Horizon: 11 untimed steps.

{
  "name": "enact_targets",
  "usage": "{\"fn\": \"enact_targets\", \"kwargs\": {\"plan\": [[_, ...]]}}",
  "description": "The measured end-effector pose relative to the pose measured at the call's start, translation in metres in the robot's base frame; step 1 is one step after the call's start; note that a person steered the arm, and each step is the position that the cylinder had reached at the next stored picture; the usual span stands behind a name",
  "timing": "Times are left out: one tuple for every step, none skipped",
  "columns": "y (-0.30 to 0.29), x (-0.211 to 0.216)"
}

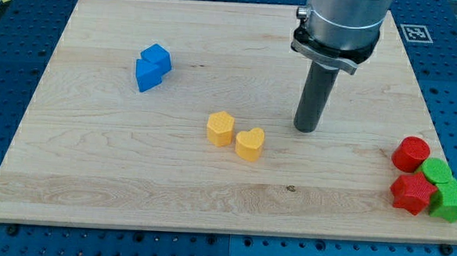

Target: Separate the yellow hexagon from the yellow heart

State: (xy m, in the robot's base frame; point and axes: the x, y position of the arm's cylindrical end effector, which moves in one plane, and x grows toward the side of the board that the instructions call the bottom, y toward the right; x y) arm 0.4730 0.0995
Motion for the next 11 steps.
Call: {"fn": "enact_targets", "kwargs": {"plan": [[-0.025,0.000],[-0.037,0.002],[-0.038,0.013],[-0.058,0.017],[-0.075,0.017],[-0.095,0.024],[-0.116,0.025],[-0.146,0.025],[-0.162,0.039],[-0.158,0.058],[-0.152,0.066]]}}
